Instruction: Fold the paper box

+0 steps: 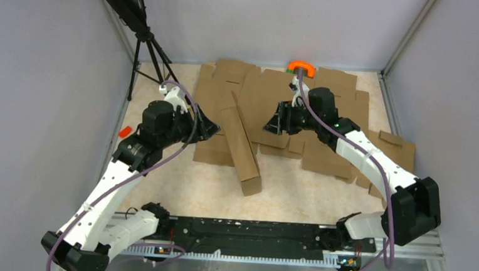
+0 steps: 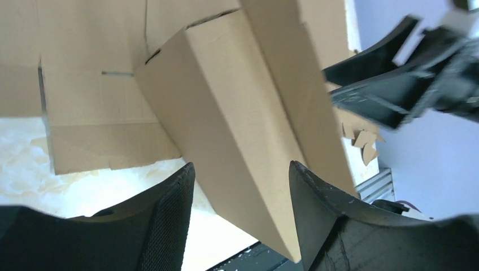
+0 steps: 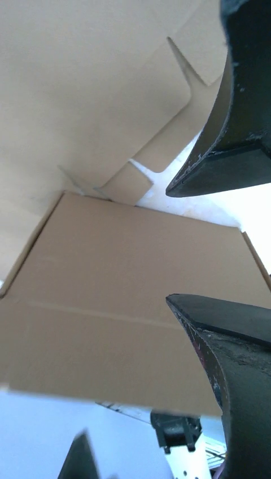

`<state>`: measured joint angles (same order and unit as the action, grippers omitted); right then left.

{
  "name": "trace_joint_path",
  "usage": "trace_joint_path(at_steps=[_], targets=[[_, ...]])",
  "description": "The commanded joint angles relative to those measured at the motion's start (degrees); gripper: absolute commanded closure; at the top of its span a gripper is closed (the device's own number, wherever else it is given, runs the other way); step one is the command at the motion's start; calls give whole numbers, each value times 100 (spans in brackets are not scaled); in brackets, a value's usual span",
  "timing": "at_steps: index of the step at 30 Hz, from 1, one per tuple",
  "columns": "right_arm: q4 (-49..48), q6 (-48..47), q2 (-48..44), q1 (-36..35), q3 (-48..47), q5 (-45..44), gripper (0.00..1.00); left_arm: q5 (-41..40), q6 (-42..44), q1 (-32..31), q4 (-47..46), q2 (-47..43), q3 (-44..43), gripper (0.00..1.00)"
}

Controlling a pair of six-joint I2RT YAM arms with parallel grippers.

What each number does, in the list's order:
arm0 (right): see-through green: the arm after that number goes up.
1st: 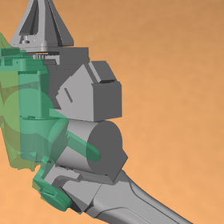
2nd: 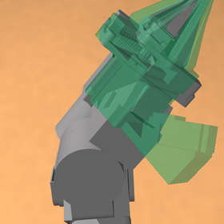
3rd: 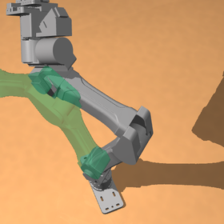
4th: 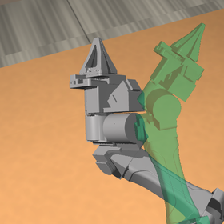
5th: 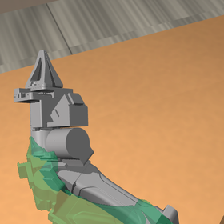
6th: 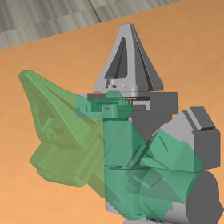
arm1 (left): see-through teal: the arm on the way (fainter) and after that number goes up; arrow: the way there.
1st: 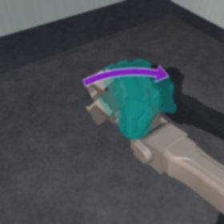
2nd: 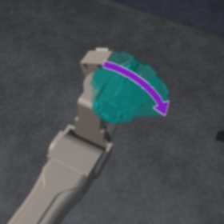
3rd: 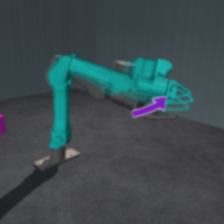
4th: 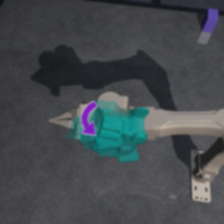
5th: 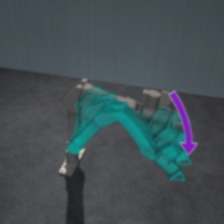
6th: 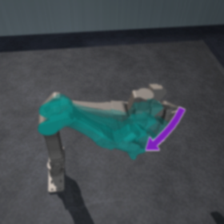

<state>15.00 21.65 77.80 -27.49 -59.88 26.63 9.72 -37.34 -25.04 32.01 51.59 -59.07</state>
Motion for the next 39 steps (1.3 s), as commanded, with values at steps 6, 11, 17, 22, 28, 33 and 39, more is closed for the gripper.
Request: trace_joint_path(at_steps=[6,11,17,22,28,33,39], targets=[[-257,484,-18,24,-842,405,29,941,-294,573,-1208,222,895,40],[292,207,373,-365,-1925,214,18,1367,-397,589,-1732,328,1136,42],[1810,-623,1739,-809,-4050,-533,18,1840,-565,588,-2143,488,1319,46],[2984,-1616,3055,-1032,-6188,-1136,26,1587,-303,637,-1958,556,1336,49],[3610,-1691,4174,-1084,-7667,-711,25,1603,-47,1066,-1510,630,1098,51],[4019,-1264,3942,-1376,-7438,-1388,13,2063,-111,1340,-1592,905,1147,53],[3025,-516,2401,-2010,-4929,-2422,4,2338,-118,1718,-1692,949,1138,53]])
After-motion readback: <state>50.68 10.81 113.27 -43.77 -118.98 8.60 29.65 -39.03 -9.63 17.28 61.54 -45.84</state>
